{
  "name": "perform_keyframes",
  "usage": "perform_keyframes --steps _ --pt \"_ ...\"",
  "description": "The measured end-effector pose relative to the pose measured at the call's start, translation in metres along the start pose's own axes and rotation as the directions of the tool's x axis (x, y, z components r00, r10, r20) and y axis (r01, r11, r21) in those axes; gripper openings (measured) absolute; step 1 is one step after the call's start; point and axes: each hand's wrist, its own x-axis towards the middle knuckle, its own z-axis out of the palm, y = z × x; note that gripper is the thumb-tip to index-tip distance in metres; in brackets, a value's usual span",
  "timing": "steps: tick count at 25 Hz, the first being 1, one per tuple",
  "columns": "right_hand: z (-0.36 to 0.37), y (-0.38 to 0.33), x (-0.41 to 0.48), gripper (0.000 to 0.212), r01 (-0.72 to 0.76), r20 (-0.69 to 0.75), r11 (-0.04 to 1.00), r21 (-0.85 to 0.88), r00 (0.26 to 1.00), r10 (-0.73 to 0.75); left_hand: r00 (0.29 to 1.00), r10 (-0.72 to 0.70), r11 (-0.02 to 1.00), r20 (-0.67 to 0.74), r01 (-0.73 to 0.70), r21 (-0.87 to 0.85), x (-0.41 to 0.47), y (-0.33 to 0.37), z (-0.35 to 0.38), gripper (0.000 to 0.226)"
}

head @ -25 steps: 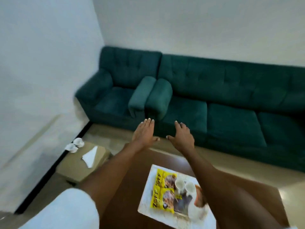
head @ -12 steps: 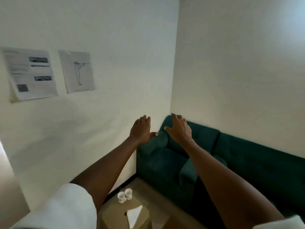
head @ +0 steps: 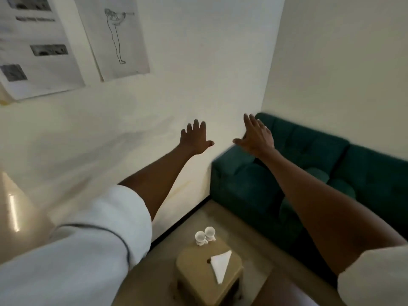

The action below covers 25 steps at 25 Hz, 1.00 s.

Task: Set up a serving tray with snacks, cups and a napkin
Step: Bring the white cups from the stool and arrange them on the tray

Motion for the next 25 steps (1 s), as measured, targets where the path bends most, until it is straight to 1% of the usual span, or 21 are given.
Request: perform_keyframes --steps 2,4,5,7,8,10,11,12,14,15,16,17,18,19,20,21,22,23,25 --pt "0.04 0.007 0.014 0.109 -0.026 0.08 0.999 0.018 0.996 0.025 0.999 0.022 0.999 0.048 -0.023 0.025 0.023 -0.011 0.034 0.09" --pt "0.075 0.017 0.023 0.114 -0.049 0.089 0.998 0.046 0.995 0.045 0.998 0.011 1.0 0.064 -0.01 -0.012 0.037 -0.014 0.07 0.087" --pt "0.098 0.024 0.025 0.116 -0.034 0.126 0.998 0.054 0.992 0.027 0.995 0.011 0.999 0.104 -0.006 -0.046 0.037 -0.015 0.098 0.086" --pt "0.162 0.036 0.012 0.117 -0.074 0.212 0.995 0.068 0.975 0.058 0.976 -0.013 0.999 0.216 0.023 -0.045 0.027 -0.022 0.17 0.087" --pt "0.2 0.04 0.002 0.118 -0.092 0.29 0.994 0.058 0.954 0.072 0.958 -0.028 0.998 0.285 0.04 -0.038 0.018 -0.029 0.21 0.087" --pt "0.28 0.046 -0.015 0.117 -0.12 0.435 0.992 0.046 0.896 0.088 0.916 -0.085 0.99 0.392 0.124 -0.073 0.006 -0.044 0.296 0.086" --pt "0.319 0.049 -0.025 0.116 -0.139 0.479 0.99 0.035 0.872 0.105 0.899 -0.098 0.989 0.427 0.137 -0.061 0.001 -0.051 0.334 0.087" --pt "0.339 0.049 -0.035 0.115 -0.149 0.501 0.989 0.024 0.858 0.117 0.888 -0.105 0.988 0.447 0.145 -0.055 -0.008 -0.054 0.351 0.09" --pt "0.439 0.059 -0.046 0.114 -0.176 0.603 0.984 0.01 0.787 0.134 0.832 -0.103 0.982 0.546 0.171 -0.076 -0.009 -0.071 0.439 0.1" --pt "0.478 0.06 -0.058 0.114 -0.161 0.643 0.987 0.016 0.758 0.114 0.819 -0.121 0.971 0.56 0.214 -0.102 -0.019 -0.079 0.473 0.105" --pt "0.526 0.061 -0.072 0.117 -0.146 0.721 0.989 -0.012 0.684 0.11 0.781 -0.148 0.966 0.607 0.245 -0.079 -0.029 -0.09 0.518 0.11" --pt "0.554 0.06 -0.076 0.12 -0.103 0.759 0.995 0.009 0.649 0.06 0.771 -0.155 0.954 0.617 0.279 -0.109 -0.034 -0.096 0.542 0.112" --pt "0.588 0.054 -0.095 0.123 -0.07 0.803 0.998 0.005 0.594 0.038 0.756 -0.141 0.958 0.639 0.268 -0.106 -0.053 -0.106 0.575 0.114" --pt "0.586 0.056 -0.096 0.125 -0.019 0.783 1.0 -0.016 0.622 0.024 0.787 -0.114 0.97 0.606 0.219 -0.102 -0.054 -0.101 0.572 0.114" --pt "0.6 0.053 -0.105 0.124 0.019 0.783 0.999 -0.034 0.622 0.015 0.789 -0.08 0.979 0.61 0.177 -0.102 -0.059 -0.104 0.586 0.113" --pt "0.622 0.046 -0.111 0.121 0.041 0.792 0.998 -0.046 0.61 0.012 0.769 -0.059 0.983 0.637 0.154 -0.095 -0.061 -0.108 0.605 0.11" --pt "0.631 0.045 -0.112 0.115 0.075 0.782 0.996 -0.054 0.623 -0.004 0.784 -0.044 0.984 0.62 0.142 -0.11 -0.057 -0.106 0.615 0.106" --pt "0.641 0.042 -0.121 0.109 0.073 0.795 0.996 -0.049 0.606 -0.005 0.779 -0.065 0.978 0.624 0.173 -0.114 -0.061 -0.108 0.627 0.099" --pt "0.641 0.042 -0.122 0.096 0.043 0.781 0.998 -0.038 0.625 0.003 0.806 -0.091 0.974 0.584 0.194 -0.117 -0.061 -0.104 0.628 0.082"
